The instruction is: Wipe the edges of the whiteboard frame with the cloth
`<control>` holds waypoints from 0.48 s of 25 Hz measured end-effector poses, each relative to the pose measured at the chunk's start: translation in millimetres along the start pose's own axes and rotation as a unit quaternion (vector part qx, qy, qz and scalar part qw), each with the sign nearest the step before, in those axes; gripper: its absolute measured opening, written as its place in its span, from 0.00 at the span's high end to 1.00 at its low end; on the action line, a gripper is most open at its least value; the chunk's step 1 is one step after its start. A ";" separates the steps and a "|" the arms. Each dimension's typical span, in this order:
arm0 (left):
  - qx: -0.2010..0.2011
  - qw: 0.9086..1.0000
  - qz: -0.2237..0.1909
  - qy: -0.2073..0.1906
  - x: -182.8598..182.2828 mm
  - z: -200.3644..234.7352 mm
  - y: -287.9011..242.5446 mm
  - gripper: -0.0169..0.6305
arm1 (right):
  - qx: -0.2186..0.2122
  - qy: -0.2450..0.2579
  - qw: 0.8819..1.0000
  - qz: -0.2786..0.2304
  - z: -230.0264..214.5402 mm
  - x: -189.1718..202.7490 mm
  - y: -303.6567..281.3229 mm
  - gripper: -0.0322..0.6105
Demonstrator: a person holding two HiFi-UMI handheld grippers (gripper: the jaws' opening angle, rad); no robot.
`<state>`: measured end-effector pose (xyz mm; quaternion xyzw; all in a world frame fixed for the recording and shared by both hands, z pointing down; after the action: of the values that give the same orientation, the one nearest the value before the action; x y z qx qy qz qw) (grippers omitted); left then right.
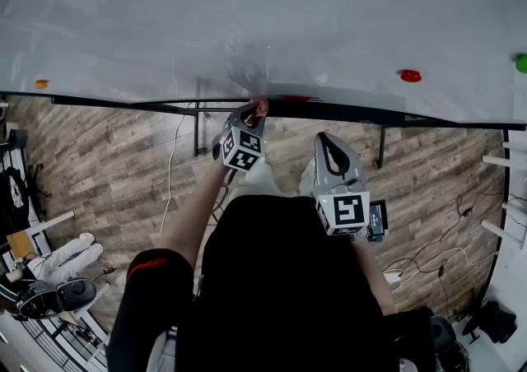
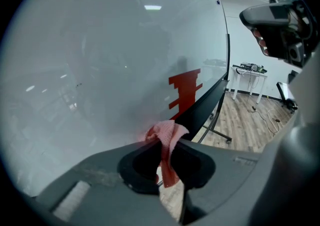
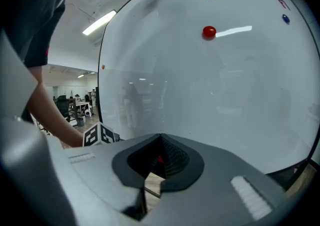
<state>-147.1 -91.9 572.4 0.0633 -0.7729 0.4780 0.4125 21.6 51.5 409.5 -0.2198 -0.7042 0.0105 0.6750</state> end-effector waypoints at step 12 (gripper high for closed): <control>0.000 1.000 0.005 -0.006 -6.3 -3.9 -3.6 0.90 | -0.006 -0.008 1.000 0.003 -8.9 2.8 -4.0 0.95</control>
<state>-138.9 -92.6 571.3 0.0621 -0.7755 0.4799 0.4054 28.9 46.2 414.2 -0.2256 -0.7089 0.0104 0.6681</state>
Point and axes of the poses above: the fingertips, and each gripper's own axes: y backward along the fingers, z to its left, x out of its underside, the point moved 9 cm from there along y, backward along the fingers, and after that the axes turned 7 degrees about -x, right-handed, at the moved point
